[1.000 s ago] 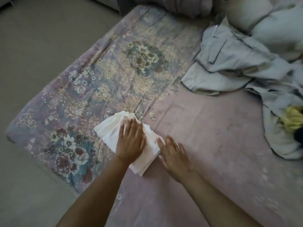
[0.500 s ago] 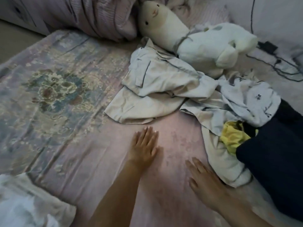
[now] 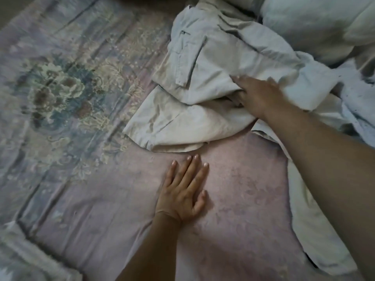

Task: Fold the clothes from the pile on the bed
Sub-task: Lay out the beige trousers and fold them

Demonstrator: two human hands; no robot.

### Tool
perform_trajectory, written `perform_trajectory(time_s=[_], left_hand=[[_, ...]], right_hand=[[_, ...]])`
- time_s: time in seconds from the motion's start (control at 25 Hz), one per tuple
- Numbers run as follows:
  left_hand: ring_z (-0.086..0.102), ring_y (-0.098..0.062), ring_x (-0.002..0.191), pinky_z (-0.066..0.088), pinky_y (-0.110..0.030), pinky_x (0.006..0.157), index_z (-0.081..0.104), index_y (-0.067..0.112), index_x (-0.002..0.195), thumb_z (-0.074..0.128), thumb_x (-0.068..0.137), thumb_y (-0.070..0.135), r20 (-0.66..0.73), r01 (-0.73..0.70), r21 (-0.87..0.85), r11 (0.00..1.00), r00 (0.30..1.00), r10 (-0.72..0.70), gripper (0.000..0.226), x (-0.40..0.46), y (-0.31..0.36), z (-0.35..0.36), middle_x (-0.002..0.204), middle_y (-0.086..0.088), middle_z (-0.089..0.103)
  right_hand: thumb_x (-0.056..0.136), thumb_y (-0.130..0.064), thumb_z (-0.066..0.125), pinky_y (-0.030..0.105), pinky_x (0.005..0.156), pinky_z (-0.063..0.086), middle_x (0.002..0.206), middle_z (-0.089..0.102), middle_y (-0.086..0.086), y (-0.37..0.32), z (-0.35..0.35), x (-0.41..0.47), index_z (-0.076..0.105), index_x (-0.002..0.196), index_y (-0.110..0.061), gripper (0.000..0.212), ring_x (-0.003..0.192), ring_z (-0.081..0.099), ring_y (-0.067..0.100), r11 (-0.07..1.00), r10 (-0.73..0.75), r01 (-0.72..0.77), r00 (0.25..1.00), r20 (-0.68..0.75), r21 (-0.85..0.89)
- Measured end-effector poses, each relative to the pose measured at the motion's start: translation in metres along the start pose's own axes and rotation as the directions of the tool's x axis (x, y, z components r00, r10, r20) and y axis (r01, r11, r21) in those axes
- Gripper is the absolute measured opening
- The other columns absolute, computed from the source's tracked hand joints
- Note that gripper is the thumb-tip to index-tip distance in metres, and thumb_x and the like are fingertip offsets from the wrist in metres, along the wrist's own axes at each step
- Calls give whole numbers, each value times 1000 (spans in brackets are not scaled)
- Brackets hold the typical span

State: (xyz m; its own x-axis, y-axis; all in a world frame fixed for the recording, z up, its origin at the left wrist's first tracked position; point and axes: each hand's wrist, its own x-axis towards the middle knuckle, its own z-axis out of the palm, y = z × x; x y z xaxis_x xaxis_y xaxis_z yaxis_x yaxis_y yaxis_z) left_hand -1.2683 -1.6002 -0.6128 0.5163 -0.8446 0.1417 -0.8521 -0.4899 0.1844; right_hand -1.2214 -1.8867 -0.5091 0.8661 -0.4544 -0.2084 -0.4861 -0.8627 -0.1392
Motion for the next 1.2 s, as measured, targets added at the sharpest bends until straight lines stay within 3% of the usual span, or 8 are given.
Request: perform_trajectory(time_s=[0.16,0.4,0.6,0.72,0.84,0.88,1.0,1.2], left_hand=[[30,-22,140,22,-50,113,42,20,142,38,86,42,-12,-9,-2,1000,1000,9,60,-3,2,1,151,-7,34],[48,-28,128,34,-49,107,53,12,134,36,86,37,32,20,40,999,999,-21,57,-14,8,-9,141,-13,48],[61,-26,113,35,-41,101,64,8,119,38,88,35,66,188,-152,970,982,-180,49,-177,58,-66,125,-10,63],[61,-28,113,47,-46,95,58,9,125,40,85,38,127,192,-120,974,976,-176,53,-229,59,-108,126,-12,61],[57,-31,117,46,-49,96,55,4,129,43,84,38,72,102,-114,988,993,-94,58,-224,62,-143,130,-16,57],[55,-31,120,45,-47,97,52,2,131,44,84,38,58,107,-158,982,993,-99,60,-217,66,-150,133,-18,54],[43,-33,130,39,-43,105,35,-2,141,55,88,40,200,330,-402,854,942,-270,71,-193,74,-159,141,-21,43],[47,-25,122,41,-33,101,43,4,134,68,85,21,414,634,-587,503,769,-487,58,-184,82,-144,136,-14,40]], right_hand=[[97,-17,40,22,94,33,140,51,1,2,0,-43,47,138,-28,43,127,44,21,868,41,2,996,-75,496],[100,-14,39,32,98,33,138,51,11,-8,-1,-159,47,138,-21,40,125,45,31,946,94,-68,993,-68,316],[100,-11,34,35,116,8,152,33,-2,-61,33,-287,35,144,-23,46,139,29,17,959,92,-106,994,66,261],[95,-6,41,42,112,20,146,42,0,-79,66,-370,43,140,-22,48,133,41,15,972,51,-94,979,198,216],[71,-3,51,50,81,51,114,67,6,-86,87,-455,59,121,-16,52,98,69,20,966,36,-133,919,392,222],[75,1,48,54,88,46,124,61,8,-88,85,-474,55,129,-14,56,109,64,22,958,43,-165,892,450,236],[98,-6,36,37,114,13,156,19,0,-86,77,-499,18,150,-21,57,143,22,14,972,25,-125,895,445,198],[101,-15,33,30,113,18,157,18,2,-91,66,-468,18,150,-27,52,143,22,16,994,-12,-40,888,459,104]])
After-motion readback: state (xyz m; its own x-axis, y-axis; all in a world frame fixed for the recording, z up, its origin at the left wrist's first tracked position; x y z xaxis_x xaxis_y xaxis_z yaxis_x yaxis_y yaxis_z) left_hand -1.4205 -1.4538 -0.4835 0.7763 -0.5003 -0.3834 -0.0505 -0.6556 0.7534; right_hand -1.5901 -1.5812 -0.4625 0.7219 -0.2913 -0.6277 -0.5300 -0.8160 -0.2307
